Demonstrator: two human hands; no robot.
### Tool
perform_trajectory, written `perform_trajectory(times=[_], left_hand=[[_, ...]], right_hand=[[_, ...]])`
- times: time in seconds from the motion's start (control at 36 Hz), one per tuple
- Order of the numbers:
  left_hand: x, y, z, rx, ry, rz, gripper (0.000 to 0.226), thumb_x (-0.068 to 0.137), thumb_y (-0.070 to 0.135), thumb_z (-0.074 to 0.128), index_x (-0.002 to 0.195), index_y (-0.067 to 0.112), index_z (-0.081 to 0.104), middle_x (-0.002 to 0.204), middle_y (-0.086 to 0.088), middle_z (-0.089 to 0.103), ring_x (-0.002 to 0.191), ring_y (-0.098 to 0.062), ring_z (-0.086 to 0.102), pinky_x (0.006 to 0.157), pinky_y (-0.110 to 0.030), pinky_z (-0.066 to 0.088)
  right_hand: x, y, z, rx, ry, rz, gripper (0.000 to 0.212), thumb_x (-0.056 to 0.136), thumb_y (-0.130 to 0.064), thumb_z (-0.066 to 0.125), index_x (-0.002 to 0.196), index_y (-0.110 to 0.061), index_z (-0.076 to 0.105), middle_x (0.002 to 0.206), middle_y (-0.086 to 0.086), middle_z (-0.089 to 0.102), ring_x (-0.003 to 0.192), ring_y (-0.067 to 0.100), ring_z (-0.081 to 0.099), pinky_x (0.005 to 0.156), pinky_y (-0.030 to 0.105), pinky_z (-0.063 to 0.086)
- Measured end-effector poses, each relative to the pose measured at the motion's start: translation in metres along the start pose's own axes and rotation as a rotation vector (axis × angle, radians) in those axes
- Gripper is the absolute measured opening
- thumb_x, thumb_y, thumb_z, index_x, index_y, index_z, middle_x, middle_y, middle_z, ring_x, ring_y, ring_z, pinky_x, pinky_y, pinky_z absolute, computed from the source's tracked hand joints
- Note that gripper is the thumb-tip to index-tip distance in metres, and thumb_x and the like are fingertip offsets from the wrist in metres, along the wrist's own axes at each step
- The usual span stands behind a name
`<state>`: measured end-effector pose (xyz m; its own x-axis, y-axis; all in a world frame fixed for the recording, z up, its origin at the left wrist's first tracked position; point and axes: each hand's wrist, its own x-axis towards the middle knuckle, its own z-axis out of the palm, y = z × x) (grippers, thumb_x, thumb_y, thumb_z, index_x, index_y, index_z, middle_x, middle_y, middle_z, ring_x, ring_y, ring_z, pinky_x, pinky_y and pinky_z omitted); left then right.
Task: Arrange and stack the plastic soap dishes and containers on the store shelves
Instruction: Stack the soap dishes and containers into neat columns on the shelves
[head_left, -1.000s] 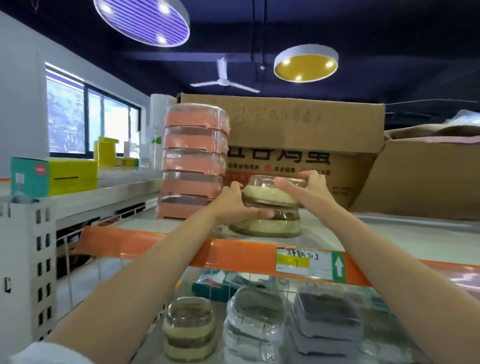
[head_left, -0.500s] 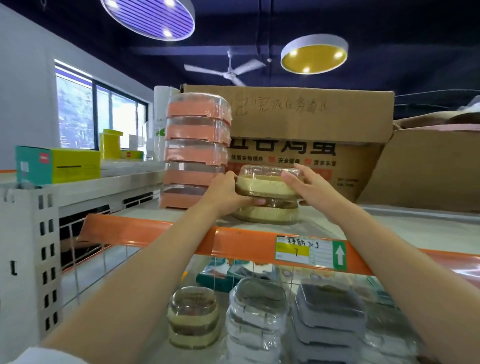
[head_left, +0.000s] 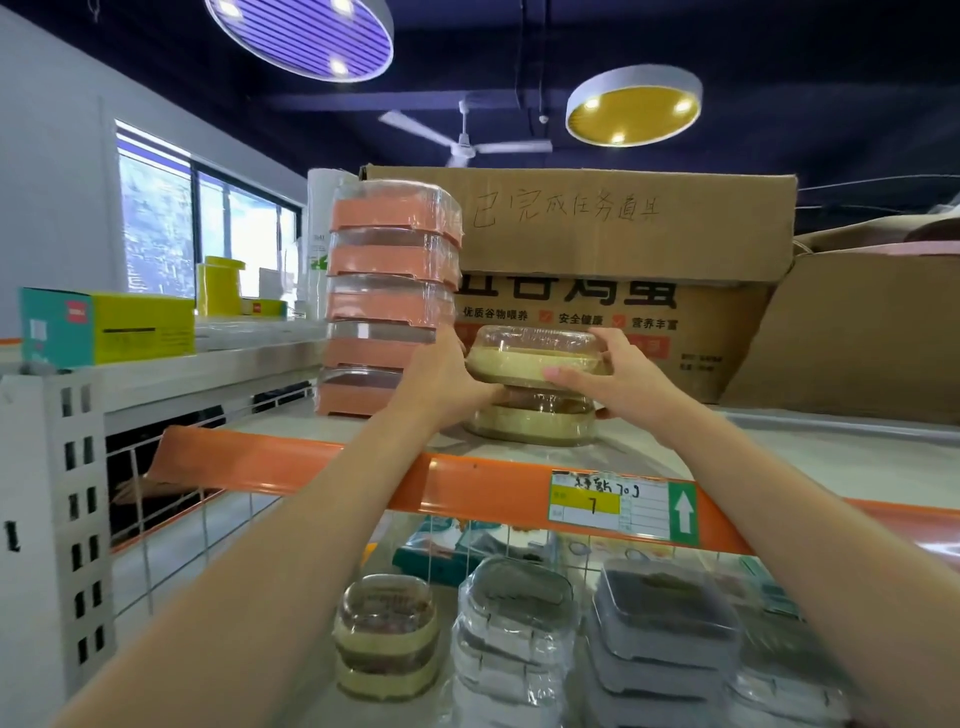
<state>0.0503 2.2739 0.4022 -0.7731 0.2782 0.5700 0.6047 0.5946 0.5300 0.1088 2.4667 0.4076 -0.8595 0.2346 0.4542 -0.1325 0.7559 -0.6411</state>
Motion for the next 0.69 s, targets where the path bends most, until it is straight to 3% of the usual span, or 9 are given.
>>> perform_trajectory(times=[0.11, 0.22, 0.31, 0.42, 0.58, 0.64, 0.69], left_hand=[[0.001, -0.003, -0.001, 0.005, 0.022, -0.036, 0.032, 0.083, 0.015, 0.061, 0.109, 0.011, 0.044, 0.092, 0.0, 0.051, 0.094, -0.021, 0.052, 0.07, -0.027, 0.039], [0.008, -0.011, -0.001, -0.175, 0.158, -0.142, 0.018, 0.083, 0.008, 0.05, 0.1, 0.012, 0.051, 0.095, -0.01, 0.062, 0.084, -0.027, 0.065, 0.076, -0.045, 0.056], [0.011, -0.014, -0.002, -0.246, 0.269, -0.168, 0.015, 0.085, 0.002, 0.043, 0.089, 0.013, 0.052, 0.088, -0.012, 0.065, 0.072, -0.023, 0.068, 0.066, -0.044, 0.058], [0.012, -0.016, -0.004, -0.273, 0.376, -0.139, 0.018, 0.085, 0.001, 0.041, 0.083, 0.014, 0.053, 0.081, -0.01, 0.066, 0.074, -0.025, 0.067, 0.068, -0.044, 0.058], [0.007, -0.012, -0.004, -0.229, 0.28, -0.094, 0.02, 0.082, 0.002, 0.04, 0.078, 0.017, 0.054, 0.083, -0.009, 0.066, 0.083, -0.027, 0.065, 0.076, -0.048, 0.056], [0.005, -0.011, -0.003, -0.2, 0.208, -0.082, 0.019, 0.084, 0.003, 0.043, 0.083, 0.013, 0.059, 0.088, -0.011, 0.067, 0.084, -0.029, 0.064, 0.078, -0.048, 0.055], [0.004, -0.009, -0.002, -0.129, 0.143, -0.047, 0.02, 0.087, 0.003, 0.045, 0.093, 0.005, 0.064, 0.09, -0.011, 0.067, 0.082, -0.026, 0.063, 0.074, -0.039, 0.054]], right_hand=[[0.001, 0.001, 0.002, 0.022, -0.02, -0.003, 0.095, 0.073, -0.054, 0.072, 0.148, -0.027, 0.021, 0.143, 0.004, 0.037, 0.125, 0.023, 0.043, 0.103, 0.047, 0.042], [0.001, 0.003, 0.001, 0.007, -0.001, -0.008, 0.085, 0.08, -0.046, 0.069, 0.147, -0.022, 0.023, 0.137, 0.004, 0.043, 0.118, 0.02, 0.046, 0.101, 0.041, 0.044], [0.002, 0.003, 0.001, -0.018, -0.001, -0.019, 0.083, 0.081, -0.046, 0.069, 0.147, -0.022, 0.025, 0.136, 0.004, 0.043, 0.118, 0.021, 0.047, 0.101, 0.042, 0.044], [0.004, 0.004, 0.002, -0.013, 0.009, -0.022, 0.082, 0.077, -0.052, 0.07, 0.142, -0.023, 0.029, 0.135, 0.004, 0.043, 0.118, 0.021, 0.047, 0.099, 0.046, 0.046], [0.005, 0.005, 0.002, 0.001, 0.002, -0.001, 0.087, 0.072, -0.061, 0.068, 0.142, -0.028, 0.028, 0.137, 0.005, 0.041, 0.119, 0.023, 0.048, 0.095, 0.049, 0.049], [0.005, 0.005, 0.001, 0.009, -0.008, 0.009, 0.087, 0.075, -0.061, 0.066, 0.145, -0.031, 0.024, 0.139, 0.005, 0.041, 0.12, 0.024, 0.048, 0.097, 0.049, 0.048], [0.004, 0.004, 0.001, 0.017, -0.024, 0.013, 0.085, 0.079, -0.058, 0.063, 0.147, -0.031, 0.02, 0.139, 0.004, 0.043, 0.119, 0.024, 0.049, 0.097, 0.046, 0.048]])
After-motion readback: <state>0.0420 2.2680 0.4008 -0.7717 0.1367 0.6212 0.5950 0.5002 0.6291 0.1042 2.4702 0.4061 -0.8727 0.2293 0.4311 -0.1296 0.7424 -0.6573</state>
